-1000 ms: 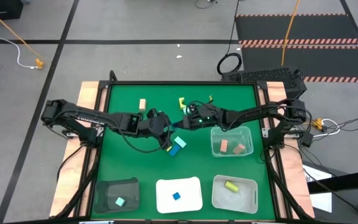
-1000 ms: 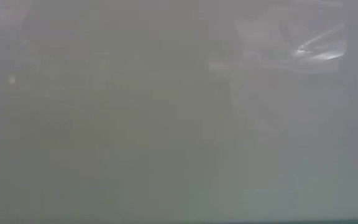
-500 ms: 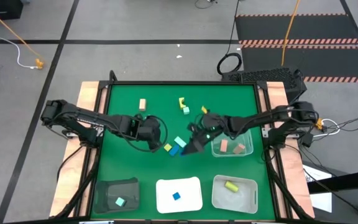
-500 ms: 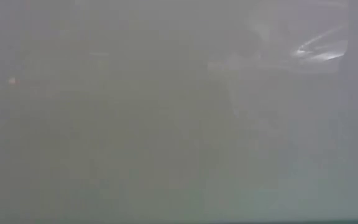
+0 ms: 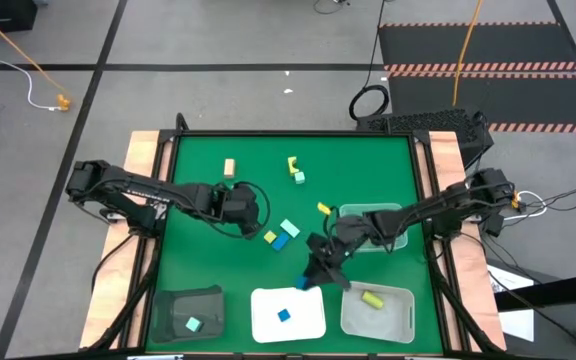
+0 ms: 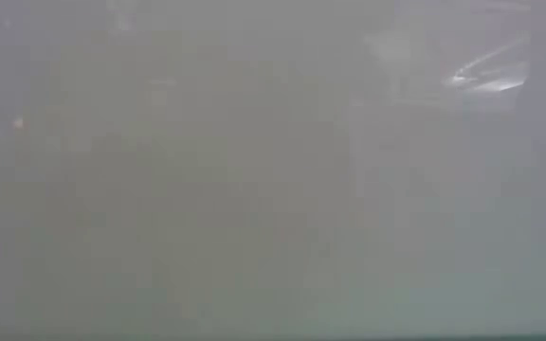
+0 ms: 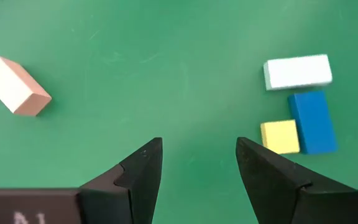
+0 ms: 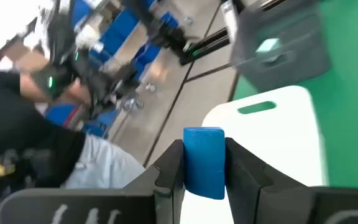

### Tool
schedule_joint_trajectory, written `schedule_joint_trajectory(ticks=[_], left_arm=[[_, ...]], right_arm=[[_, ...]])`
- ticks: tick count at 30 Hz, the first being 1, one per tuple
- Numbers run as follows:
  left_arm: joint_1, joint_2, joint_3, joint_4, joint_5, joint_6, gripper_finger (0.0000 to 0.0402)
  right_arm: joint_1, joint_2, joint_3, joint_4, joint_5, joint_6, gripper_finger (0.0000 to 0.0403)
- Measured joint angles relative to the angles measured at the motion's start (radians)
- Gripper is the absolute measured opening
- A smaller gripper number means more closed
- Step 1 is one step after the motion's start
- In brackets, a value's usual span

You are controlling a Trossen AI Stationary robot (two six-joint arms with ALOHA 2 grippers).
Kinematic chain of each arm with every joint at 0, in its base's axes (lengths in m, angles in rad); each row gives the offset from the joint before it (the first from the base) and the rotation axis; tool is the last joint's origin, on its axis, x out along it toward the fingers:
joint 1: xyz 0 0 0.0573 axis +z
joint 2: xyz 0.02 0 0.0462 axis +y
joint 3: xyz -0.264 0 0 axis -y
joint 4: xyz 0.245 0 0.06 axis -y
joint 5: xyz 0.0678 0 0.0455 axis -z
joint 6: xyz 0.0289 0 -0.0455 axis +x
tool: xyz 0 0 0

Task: Sort & place blocks by color
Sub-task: Put the left blue small block into the white bin

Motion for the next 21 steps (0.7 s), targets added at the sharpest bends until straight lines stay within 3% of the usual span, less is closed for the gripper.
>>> schedule_joint_trajectory(ticks=[3,14,17,21], left_arm=[[0.008,0.0,0.0,0.044,0.0,-0.05,0.0207],[-0.022,0.0,0.0,0.214,0.0,-0.206,0.0207],[-0.044,0.0,0.0,0.226,0.0,-0.247,0.0207],[-0.073,0.0,0.0,0.226,0.001,-0.288,0.0207]], right_arm=[[0.049,0.0,0.0,-0.001,0.042,-0.051,0.0069],[0.242,0.005,0.0,-0.017,0.482,-0.204,0.007],[0.27,0.005,0.0,-0.035,0.552,-0.226,0.0098],[0.289,0.005,0.0,-0.039,0.552,-0.21,0.0142]])
